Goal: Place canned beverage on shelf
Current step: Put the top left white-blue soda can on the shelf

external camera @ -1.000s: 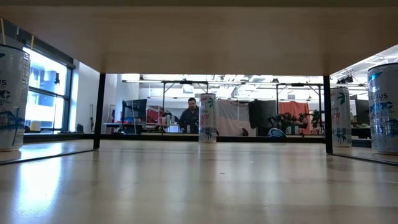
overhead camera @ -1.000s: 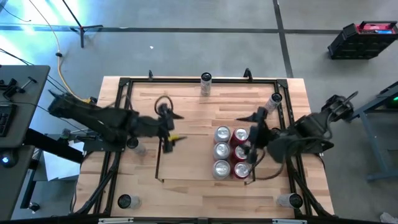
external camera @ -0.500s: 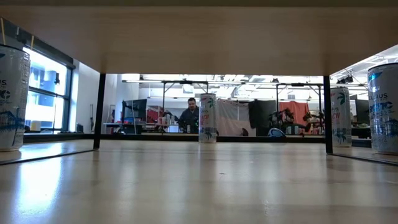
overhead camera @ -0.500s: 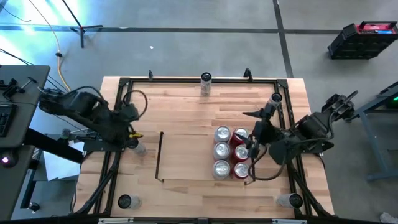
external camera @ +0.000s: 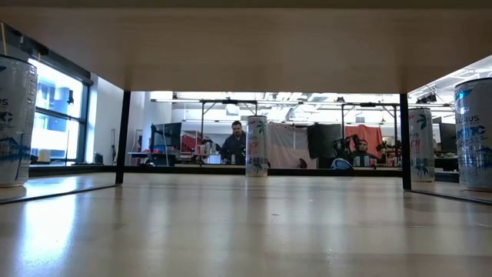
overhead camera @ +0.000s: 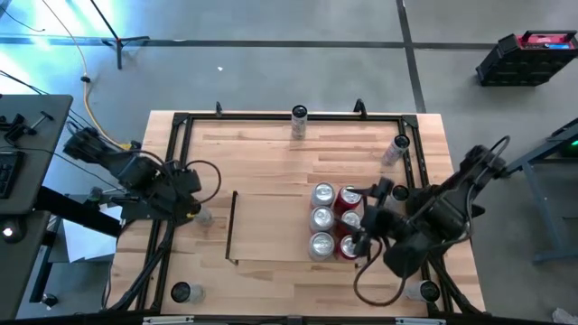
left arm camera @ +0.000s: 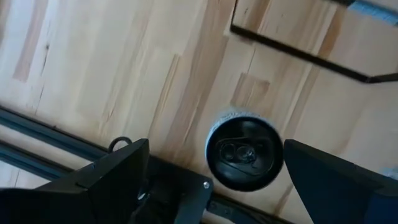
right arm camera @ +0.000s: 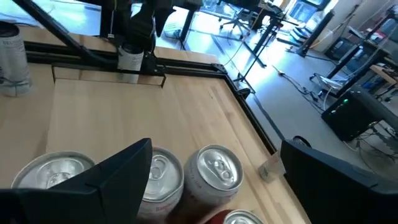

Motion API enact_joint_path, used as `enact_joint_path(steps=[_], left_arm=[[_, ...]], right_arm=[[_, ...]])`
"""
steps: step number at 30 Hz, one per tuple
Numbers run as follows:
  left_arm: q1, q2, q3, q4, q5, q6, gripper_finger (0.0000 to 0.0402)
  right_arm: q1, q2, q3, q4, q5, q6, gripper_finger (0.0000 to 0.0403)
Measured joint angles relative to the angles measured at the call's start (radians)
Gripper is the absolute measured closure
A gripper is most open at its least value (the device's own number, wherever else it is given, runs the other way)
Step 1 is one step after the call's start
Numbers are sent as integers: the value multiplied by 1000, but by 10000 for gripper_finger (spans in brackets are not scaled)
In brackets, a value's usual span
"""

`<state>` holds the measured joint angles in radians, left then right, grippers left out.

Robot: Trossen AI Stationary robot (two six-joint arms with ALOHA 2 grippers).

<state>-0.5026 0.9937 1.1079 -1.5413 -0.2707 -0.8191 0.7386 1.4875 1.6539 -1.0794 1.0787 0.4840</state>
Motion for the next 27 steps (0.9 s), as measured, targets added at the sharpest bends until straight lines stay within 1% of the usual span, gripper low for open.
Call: enact_joint_path(steps=[2, 11, 14, 19, 27], left_arm=[[-17, 0, -24, 6, 0, -7, 39], [-90, -3, -71, 66, -1, -11, 39], [-95, -21, -113, 115, 16, -15, 39], [-95, -30, -186, 139, 50, -21, 39], [-95, -29, -270, 229, 53, 1, 41]], right_arm=[[9, 12, 0, 0, 18, 13, 61], [30, 18, 0, -5, 13, 59, 61], [34, 18, 0, -5, 6, 66, 61], [42, 18, 0, -5, 3, 73, 61], [42, 18, 0, -8, 3, 118, 61]])
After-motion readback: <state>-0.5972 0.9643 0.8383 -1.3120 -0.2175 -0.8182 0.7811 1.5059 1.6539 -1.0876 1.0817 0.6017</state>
